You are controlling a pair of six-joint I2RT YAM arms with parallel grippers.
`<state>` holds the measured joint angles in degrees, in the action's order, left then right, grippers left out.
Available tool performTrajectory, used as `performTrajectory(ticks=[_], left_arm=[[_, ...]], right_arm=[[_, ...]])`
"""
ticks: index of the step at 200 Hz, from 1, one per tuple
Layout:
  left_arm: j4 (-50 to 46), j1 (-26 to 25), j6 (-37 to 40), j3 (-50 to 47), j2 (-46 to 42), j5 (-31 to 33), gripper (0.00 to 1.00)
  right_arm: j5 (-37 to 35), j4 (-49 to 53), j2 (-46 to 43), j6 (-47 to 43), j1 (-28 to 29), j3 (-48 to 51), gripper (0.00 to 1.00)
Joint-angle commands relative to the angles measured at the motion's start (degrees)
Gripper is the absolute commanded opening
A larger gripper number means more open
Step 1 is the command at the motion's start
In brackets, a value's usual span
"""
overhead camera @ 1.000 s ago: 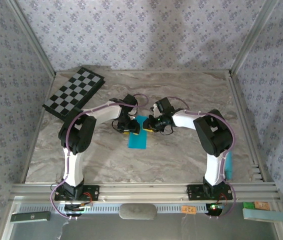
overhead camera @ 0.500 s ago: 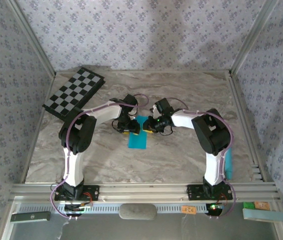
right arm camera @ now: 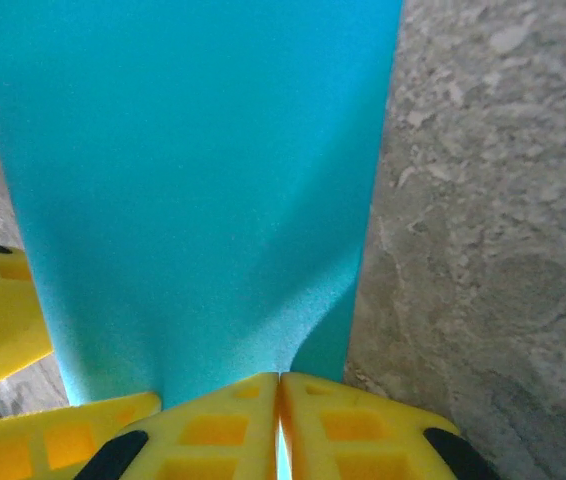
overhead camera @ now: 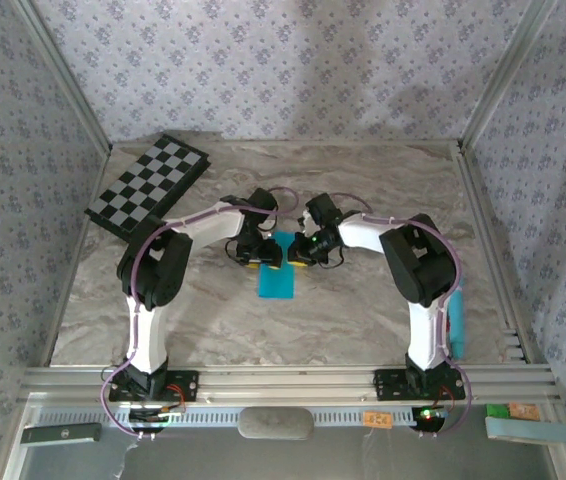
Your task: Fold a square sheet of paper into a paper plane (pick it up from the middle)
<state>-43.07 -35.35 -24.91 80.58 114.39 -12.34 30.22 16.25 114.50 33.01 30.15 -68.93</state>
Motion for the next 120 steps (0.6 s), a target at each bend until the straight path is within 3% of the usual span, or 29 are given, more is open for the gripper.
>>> performTrajectory(ticks=[1,19,43,91,120], left_arm=[[-1.09,1.15,-4.62,-1.08,-6.04,5.87,0.56],[2.52,2.13,-6.88,-2.88,-10.44,4.91,0.57],[9.19,2.13,-9.15,-4.8,-12.54,-3.91,0.55],[14.81,1.76,-14.84,-5.78,-8.54,-13.5,0.36],[15.83,1.1,-15.91,-5.2,-5.51,-16.18,0.26]], right_arm=[[-10.27,10.2,5.27,-4.21,0.48,-1.16,0.13],[-11.83,11.97,5.86,-5.77,0.54,-2.8,0.13],[-13.16,13.82,6.75,-7.2,0.96,-4.92,0.13],[-13.52,14.72,7.76,-6.96,1.68,-6.22,0.12],[-13.76,15.22,8.02,-6.66,1.75,-6.11,0.12]])
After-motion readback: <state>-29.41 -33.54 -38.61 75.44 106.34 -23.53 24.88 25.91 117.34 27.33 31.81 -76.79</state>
